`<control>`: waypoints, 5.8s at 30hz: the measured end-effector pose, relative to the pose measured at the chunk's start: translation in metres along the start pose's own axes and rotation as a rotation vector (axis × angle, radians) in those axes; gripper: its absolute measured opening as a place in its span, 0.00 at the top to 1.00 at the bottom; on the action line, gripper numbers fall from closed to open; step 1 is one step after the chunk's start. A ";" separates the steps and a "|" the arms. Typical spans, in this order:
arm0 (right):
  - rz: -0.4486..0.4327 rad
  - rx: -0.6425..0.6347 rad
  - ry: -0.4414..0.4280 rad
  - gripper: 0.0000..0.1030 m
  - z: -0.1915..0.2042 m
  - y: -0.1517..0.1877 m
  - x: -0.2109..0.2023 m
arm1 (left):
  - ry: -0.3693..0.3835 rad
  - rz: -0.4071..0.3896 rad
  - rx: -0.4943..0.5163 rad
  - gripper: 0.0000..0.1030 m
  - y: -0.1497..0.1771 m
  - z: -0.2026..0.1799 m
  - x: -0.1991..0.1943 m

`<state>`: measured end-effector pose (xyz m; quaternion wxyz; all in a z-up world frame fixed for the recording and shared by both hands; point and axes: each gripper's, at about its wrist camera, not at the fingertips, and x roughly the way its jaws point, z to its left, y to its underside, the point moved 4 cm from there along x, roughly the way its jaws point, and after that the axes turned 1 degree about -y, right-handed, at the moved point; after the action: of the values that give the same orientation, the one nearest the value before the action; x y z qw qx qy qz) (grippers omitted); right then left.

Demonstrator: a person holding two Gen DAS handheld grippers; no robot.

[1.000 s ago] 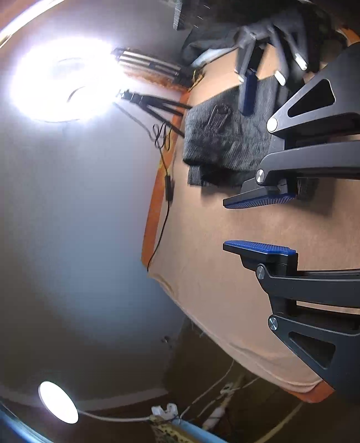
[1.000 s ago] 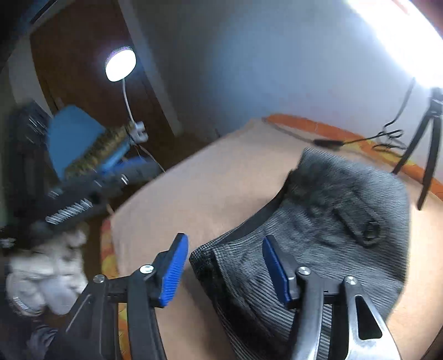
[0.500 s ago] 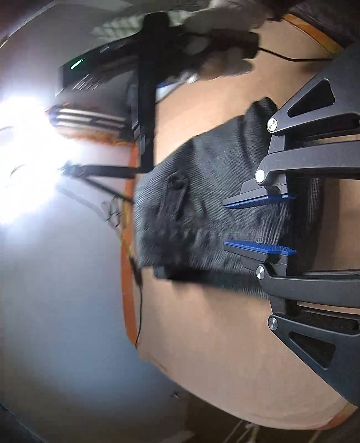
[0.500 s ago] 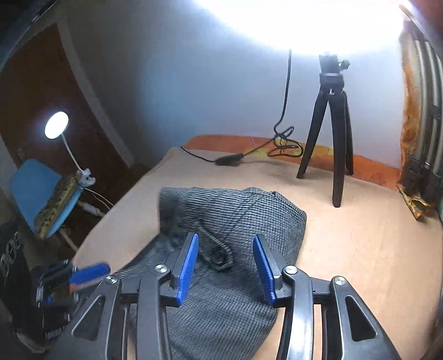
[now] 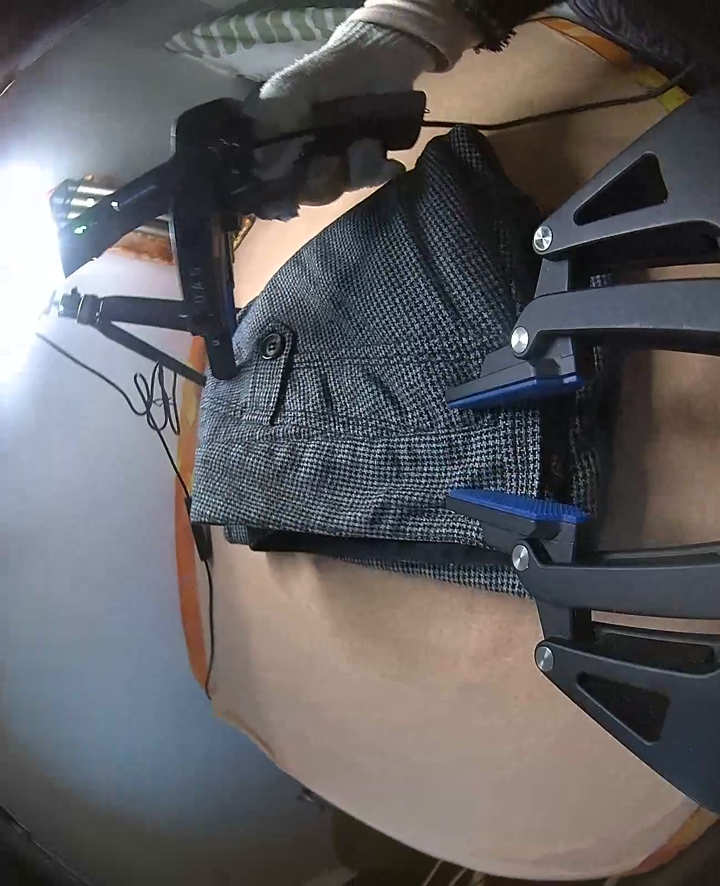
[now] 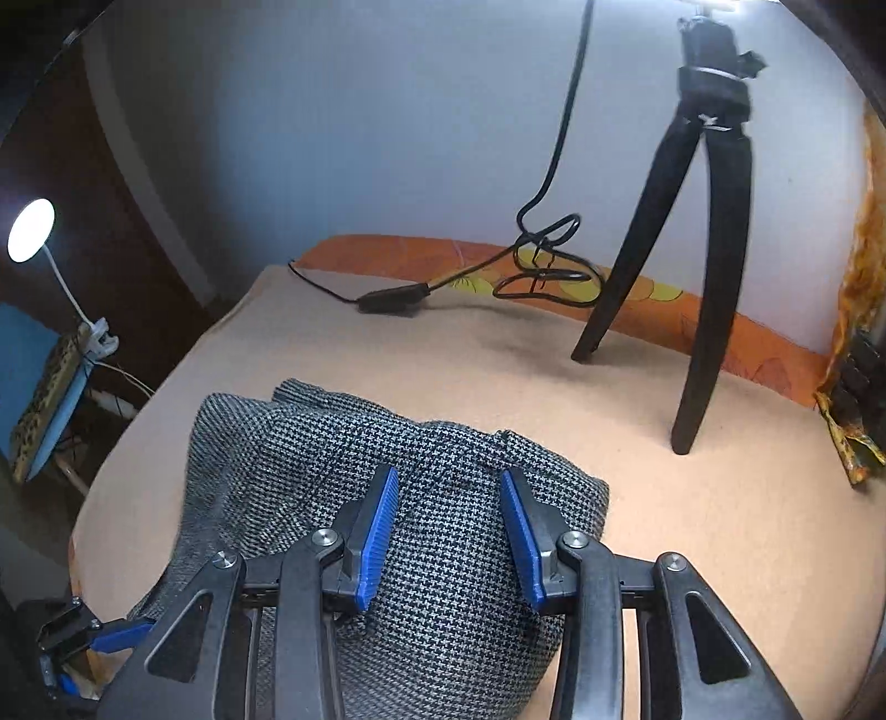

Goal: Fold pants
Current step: 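Lower both tools onto the folded shorts edge and position fingers around it, then close the left tool on the shorts edge while the right tool pinches it too, then lift the folded shorts with both tools and carry them toward the pillow, then lower the shorts onto the sheet beside the pillow and open both tools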

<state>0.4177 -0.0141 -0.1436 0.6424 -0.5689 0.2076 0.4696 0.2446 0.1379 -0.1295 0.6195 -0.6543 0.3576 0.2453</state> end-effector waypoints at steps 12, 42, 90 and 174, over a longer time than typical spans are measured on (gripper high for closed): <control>-0.037 0.053 -0.023 0.24 -0.014 0.006 -0.024 | 0.057 0.005 -0.266 0.41 -0.002 0.031 -0.025; 0.080 0.298 -0.249 0.17 -0.052 0.035 0.007 | 0.125 0.149 -0.598 0.31 0.024 0.053 0.001; -0.055 0.176 -0.203 0.79 -0.002 0.016 -0.062 | 0.068 -0.041 -0.455 0.74 0.000 0.020 -0.011; -0.222 0.402 0.394 0.43 -0.454 0.038 -0.275 | 0.172 -0.052 -0.005 0.55 -0.159 -0.363 0.101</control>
<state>0.3776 -0.5388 -0.0642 0.7370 -0.5296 0.3537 0.2265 0.3861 -0.2403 -0.0654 0.5911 -0.6835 0.3918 0.1727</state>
